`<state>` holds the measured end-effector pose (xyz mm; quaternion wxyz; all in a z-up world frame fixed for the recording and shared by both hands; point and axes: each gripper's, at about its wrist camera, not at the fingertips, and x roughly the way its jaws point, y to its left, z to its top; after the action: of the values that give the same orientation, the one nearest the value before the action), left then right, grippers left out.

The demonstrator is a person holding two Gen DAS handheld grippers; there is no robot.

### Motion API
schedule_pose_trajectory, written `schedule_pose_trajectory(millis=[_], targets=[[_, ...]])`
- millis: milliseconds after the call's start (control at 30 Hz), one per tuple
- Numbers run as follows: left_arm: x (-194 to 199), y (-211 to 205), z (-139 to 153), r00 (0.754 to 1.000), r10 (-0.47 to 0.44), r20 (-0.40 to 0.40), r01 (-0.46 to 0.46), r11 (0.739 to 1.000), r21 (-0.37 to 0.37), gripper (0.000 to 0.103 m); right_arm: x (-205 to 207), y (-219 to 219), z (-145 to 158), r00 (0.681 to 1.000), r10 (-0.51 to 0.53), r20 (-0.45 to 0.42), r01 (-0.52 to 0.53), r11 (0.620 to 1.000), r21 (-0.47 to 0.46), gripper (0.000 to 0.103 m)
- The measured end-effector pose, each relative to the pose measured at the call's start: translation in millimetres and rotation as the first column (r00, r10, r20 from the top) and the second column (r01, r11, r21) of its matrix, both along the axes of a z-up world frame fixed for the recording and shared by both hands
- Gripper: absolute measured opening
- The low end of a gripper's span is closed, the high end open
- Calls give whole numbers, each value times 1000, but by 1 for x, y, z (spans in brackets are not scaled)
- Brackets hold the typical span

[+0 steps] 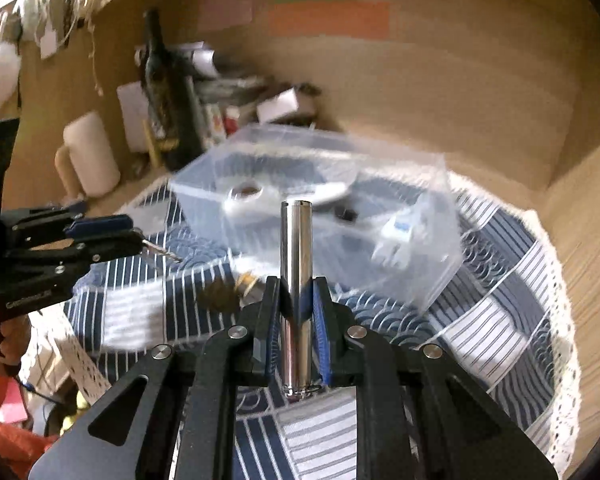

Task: Organize rigid objects
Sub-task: 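Grasp the keys with the left tool while the right tool grasps the silver tube, then lower the keys and silver tube into the clear box and release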

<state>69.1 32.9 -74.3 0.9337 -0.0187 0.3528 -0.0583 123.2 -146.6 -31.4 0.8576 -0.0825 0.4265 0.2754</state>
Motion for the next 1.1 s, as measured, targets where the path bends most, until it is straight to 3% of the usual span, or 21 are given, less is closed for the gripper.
schedule_pose_trajectory(millis=[367, 600, 900, 1100], targets=[[16, 6, 53, 992, 20, 128, -18, 1000, -11, 24, 32, -1, 43, 992, -59, 112, 50, 995, 84, 14], [32, 2, 67, 986, 16, 163, -14, 1000, -9, 24, 58, 2, 54, 988, -73, 135, 59, 993, 106, 14], [70, -12, 62, 988, -30, 151, 30, 1000, 4, 24, 85, 9, 67, 979, -85, 184, 64, 991, 119, 14], [104, -19, 38, 995, -47, 84, 49, 999, -16, 24, 98, 16, 42, 989, -73, 131, 63, 995, 74, 14]])
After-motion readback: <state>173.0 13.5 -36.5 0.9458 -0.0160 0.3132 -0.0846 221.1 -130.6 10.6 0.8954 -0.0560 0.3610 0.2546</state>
